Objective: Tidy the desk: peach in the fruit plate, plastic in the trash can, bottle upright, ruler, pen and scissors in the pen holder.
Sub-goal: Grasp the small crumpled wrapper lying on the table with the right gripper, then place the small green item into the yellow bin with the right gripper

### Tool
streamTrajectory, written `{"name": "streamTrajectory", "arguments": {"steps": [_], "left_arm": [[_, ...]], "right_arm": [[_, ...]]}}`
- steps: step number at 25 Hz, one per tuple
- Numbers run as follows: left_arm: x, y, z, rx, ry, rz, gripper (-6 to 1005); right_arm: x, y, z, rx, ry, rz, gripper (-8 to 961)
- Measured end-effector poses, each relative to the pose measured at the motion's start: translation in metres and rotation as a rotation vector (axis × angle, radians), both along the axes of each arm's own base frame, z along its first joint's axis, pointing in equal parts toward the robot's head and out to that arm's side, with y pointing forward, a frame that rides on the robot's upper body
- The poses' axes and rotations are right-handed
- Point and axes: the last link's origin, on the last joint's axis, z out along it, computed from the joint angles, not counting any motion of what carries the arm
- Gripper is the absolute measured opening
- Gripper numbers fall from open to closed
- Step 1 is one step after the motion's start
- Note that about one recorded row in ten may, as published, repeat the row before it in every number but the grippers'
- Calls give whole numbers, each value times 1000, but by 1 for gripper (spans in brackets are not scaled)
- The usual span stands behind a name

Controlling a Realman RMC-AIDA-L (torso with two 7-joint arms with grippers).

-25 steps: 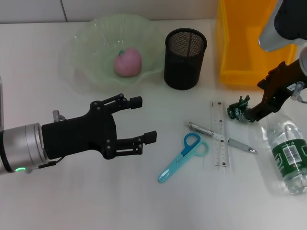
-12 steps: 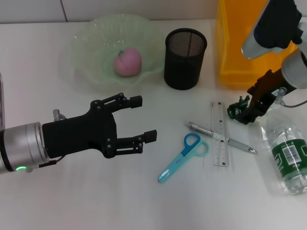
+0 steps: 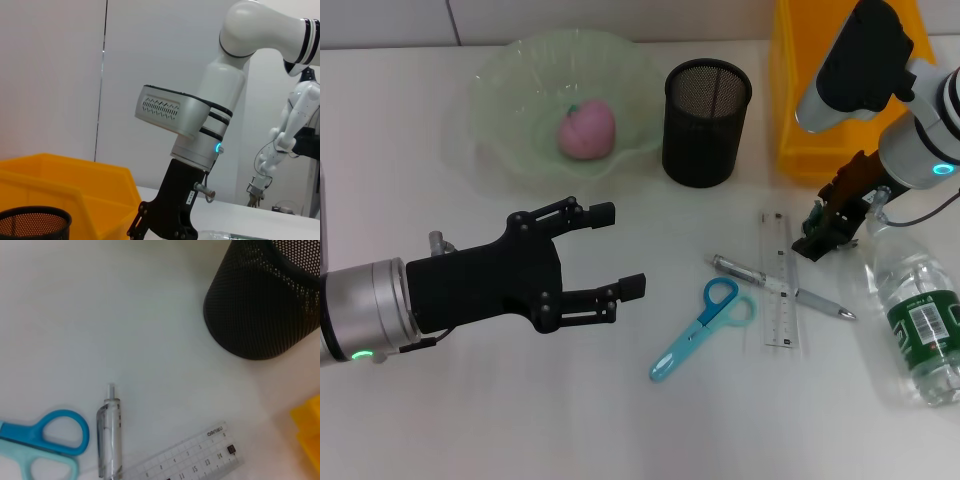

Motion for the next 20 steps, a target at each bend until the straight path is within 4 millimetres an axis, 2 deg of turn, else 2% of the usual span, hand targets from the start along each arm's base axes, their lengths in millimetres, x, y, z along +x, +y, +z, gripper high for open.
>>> {"name": "streamTrajectory", "arguments": {"steps": [7, 17, 20], "left_arm": [[0, 0, 0, 1, -2, 0, 848], [2, 1, 1, 2, -7, -4, 846], [1, 0, 1, 2, -7, -3, 845]], "right_arm": [[4, 1, -5, -14, -17, -20, 820], [4, 3, 0, 16, -26, -24, 462], [0, 2, 3, 22, -22, -19, 410]]}}
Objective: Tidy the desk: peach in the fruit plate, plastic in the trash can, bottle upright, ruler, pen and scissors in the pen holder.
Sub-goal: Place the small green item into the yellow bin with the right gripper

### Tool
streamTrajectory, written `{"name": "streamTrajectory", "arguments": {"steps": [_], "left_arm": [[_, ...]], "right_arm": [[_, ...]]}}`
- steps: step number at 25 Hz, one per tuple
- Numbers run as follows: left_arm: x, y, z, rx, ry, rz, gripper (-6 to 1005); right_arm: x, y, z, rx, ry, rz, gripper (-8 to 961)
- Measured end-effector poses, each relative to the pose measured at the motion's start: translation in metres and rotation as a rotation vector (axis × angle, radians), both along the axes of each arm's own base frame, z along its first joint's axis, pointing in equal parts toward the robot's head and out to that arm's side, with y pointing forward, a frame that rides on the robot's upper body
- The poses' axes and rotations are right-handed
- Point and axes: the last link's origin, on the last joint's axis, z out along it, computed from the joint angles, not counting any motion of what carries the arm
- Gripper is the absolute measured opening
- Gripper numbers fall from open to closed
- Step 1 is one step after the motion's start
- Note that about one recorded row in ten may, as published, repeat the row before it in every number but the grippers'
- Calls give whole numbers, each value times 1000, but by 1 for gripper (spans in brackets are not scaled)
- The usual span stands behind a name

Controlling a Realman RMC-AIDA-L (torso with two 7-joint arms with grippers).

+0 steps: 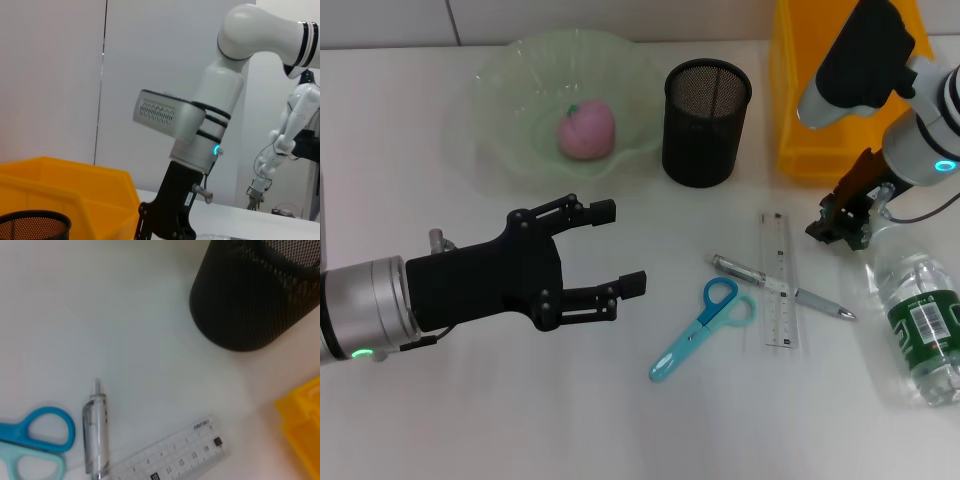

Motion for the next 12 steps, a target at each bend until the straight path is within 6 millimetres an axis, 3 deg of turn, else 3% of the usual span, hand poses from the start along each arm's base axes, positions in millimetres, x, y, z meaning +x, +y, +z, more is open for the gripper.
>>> {"name": "streamTrajectory", "arguments": {"steps": [8, 12], "left_arm": [[0, -1, 1, -4, -4, -3, 843], [0, -2, 1, -5, -6, -4, 842]], "right_arm": [[-20, -4, 17, 16, 23, 32, 373], [-46, -10, 38, 31, 126, 62, 372]]}}
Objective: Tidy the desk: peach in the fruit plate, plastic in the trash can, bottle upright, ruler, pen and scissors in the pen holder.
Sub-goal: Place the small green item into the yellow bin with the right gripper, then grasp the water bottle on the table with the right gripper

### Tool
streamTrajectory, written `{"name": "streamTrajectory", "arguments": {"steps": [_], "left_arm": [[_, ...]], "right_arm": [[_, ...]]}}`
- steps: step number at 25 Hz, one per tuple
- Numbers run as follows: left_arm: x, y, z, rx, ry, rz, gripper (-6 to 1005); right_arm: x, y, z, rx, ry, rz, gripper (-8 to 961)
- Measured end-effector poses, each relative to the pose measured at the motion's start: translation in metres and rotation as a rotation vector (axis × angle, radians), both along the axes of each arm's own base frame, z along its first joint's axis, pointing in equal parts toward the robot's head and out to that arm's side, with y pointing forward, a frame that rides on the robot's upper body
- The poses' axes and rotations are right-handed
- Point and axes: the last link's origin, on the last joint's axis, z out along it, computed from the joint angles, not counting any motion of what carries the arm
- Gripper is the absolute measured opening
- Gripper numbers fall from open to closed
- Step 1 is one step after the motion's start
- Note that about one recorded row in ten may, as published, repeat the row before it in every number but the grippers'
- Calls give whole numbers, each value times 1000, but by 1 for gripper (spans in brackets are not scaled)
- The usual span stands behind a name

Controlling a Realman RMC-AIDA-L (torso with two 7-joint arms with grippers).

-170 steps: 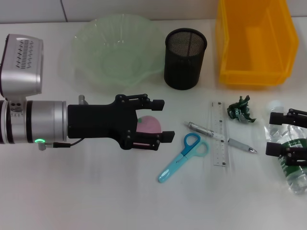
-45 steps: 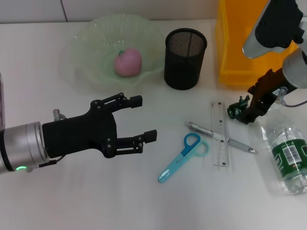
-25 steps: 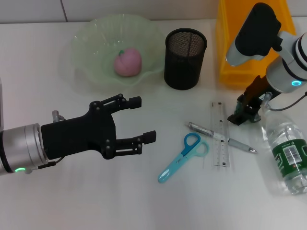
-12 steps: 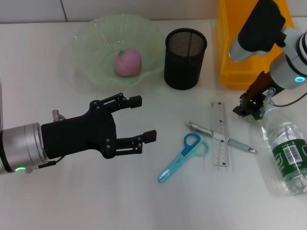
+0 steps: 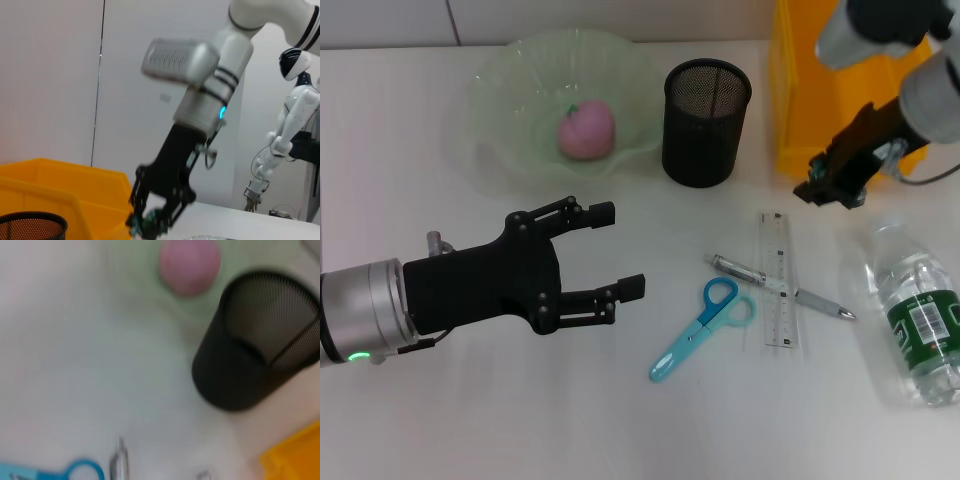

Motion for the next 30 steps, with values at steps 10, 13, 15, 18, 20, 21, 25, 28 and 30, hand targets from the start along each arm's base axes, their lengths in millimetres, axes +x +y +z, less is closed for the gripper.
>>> {"name": "streamTrajectory", "arguments": {"steps": [10, 13, 15, 18, 20, 21, 25, 28, 30], "left_arm": [[1, -1, 3, 4, -13, -8, 839], [1, -1, 3, 5, -15, -6, 838], [1, -1, 3, 5, -15, -5, 838], [1, 0, 4, 6, -16, -8, 837], [2, -1, 4, 5, -17, -10, 837], [2, -1, 4, 5, -18, -10, 836], [2, -1, 4, 5, -19, -10, 835], [0, -2, 5, 6, -19, -6, 835], [0, -2, 5, 6, -19, -5, 834]], "right_arm": [[0, 15, 70, 319, 155, 38, 396], [8, 23, 74, 389, 175, 35, 409], [16, 32, 70, 434, 196, 26, 418], [30, 45, 56, 489, 258, -2, 431], [40, 55, 45, 535, 320, -22, 440], [40, 55, 45, 535, 320, -22, 444], [49, 62, 38, 582, 374, -49, 461], [50, 62, 37, 585, 381, -59, 474], [49, 61, 39, 585, 392, -72, 483]]}}
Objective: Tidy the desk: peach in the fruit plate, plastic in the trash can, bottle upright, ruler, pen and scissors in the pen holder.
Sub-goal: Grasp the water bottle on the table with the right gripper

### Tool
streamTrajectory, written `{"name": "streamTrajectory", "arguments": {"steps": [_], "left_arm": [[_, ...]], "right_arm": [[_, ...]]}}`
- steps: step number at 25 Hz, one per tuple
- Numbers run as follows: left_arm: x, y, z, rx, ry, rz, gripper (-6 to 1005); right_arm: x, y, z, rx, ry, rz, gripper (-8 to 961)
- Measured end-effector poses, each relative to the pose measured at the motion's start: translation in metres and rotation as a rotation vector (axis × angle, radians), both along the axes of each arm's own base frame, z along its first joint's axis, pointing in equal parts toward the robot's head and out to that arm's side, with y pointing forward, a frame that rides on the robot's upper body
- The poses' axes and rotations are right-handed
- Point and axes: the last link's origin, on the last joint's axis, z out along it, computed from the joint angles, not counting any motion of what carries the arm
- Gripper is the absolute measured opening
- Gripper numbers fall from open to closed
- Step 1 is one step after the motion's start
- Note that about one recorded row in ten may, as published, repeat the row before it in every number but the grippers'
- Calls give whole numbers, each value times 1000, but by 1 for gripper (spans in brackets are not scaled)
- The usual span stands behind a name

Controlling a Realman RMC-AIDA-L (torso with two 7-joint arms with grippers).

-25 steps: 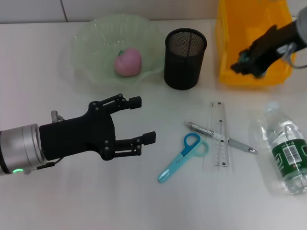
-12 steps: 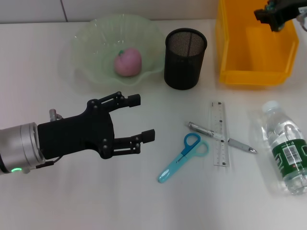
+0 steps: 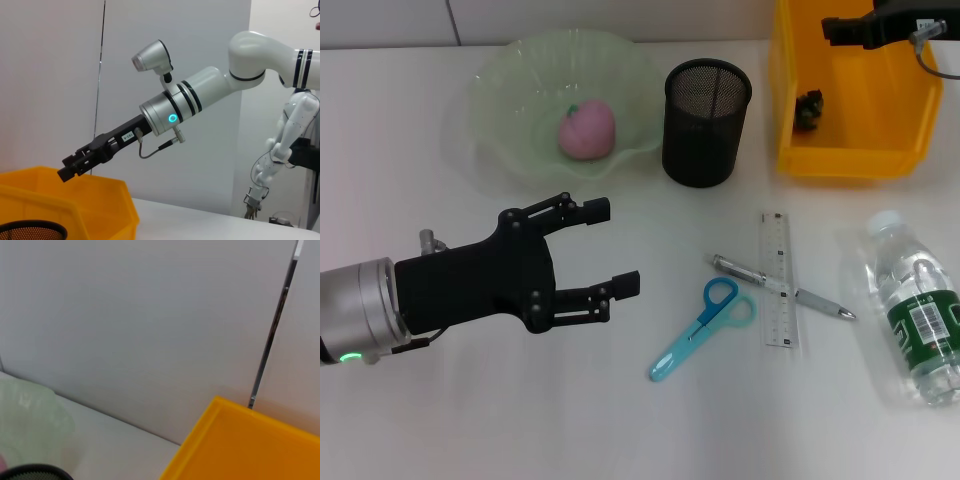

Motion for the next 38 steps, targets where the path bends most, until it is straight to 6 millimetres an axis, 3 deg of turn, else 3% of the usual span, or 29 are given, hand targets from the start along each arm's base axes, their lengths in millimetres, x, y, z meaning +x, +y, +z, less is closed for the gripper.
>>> {"name": "streamTrajectory", "arguments": {"steps": [4, 5, 6, 9, 14, 20, 30, 38], "left_arm": [[-2, -2, 2, 3, -8, 3, 833], [-2, -3, 3, 4, -13, 3, 833], [-2, -3, 4, 6, -17, 5, 832], [-4, -5, 6, 10, -22, 10, 832], [-6, -5, 7, 12, -18, 14, 830], [-6, -5, 7, 11, -17, 12, 829], [-6, -4, 7, 12, -12, 15, 826], [-6, -3, 7, 14, -9, 15, 824]], "right_arm": [[-11, -11, 10, -20, 75, -40, 721], [-23, -28, 25, -39, 134, -81, 745], [-23, -28, 25, -39, 134, -81, 769], [-39, -61, 44, -93, 172, -173, 841], [-46, -99, 47, -238, 152, -290, 839], [-27, -140, 47, -280, 144, -458, 835], [-2, -173, 56, -299, 3, -665, 828], [17, -173, 49, -311, 15, -733, 822]]}}
